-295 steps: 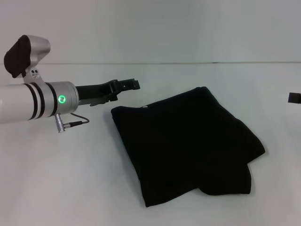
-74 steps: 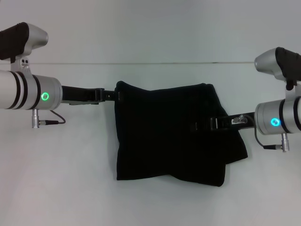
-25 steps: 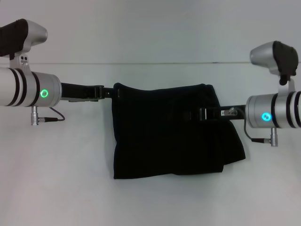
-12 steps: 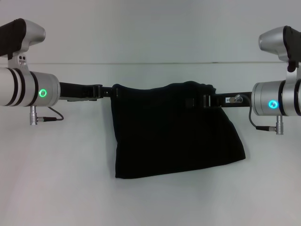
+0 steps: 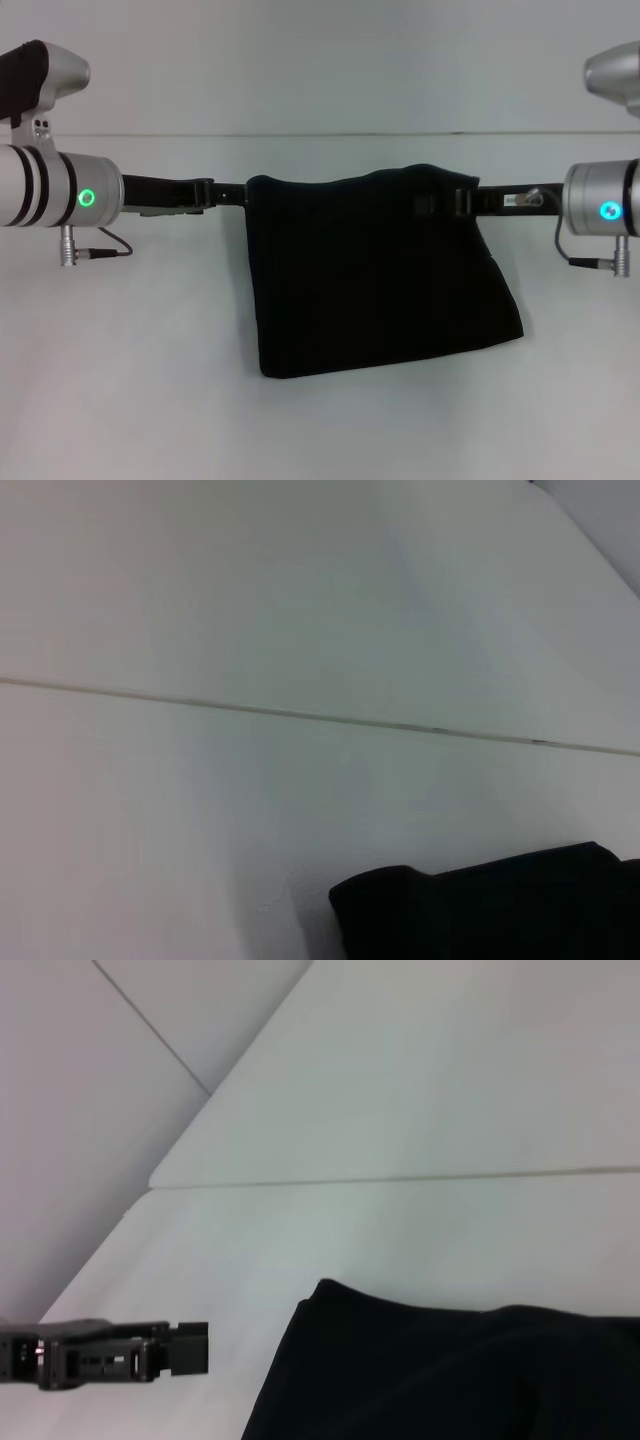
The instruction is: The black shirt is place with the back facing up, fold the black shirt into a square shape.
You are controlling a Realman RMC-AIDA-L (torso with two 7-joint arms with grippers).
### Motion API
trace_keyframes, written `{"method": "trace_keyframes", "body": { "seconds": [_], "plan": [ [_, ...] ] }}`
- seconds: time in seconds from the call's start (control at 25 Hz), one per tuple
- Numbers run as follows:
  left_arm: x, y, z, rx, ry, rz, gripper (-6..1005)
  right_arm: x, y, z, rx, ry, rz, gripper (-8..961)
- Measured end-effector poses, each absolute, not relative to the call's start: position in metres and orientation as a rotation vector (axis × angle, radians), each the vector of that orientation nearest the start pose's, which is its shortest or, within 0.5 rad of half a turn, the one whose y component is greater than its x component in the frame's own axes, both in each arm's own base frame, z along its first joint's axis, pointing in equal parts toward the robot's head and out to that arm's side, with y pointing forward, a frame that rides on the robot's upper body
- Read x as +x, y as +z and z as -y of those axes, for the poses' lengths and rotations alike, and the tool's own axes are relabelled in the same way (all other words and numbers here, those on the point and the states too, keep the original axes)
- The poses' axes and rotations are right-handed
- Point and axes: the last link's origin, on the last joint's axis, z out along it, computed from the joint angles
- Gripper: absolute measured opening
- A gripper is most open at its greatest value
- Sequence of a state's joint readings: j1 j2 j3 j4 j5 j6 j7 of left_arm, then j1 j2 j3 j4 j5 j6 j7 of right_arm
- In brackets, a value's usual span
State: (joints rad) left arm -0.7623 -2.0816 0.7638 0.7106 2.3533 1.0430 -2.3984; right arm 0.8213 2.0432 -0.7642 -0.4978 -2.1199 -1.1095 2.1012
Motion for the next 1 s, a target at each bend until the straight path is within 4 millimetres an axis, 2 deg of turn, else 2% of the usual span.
{"method": "trace_keyframes", "body": {
  "seconds": [0.52, 1.0],
  "plan": [
    [-0.241, 0.003, -0.431, -2.142, -0.363, 1.478, 909, 0.229, -0.008, -0.419, -2.366, 0.522, -1.398, 94],
    [-0.237, -0.005, -0.433, -2.143, -0.372, 1.496, 908, 0.259, -0.019, -0.405, -2.312, 0.46, -1.466, 93]
  ]
}}
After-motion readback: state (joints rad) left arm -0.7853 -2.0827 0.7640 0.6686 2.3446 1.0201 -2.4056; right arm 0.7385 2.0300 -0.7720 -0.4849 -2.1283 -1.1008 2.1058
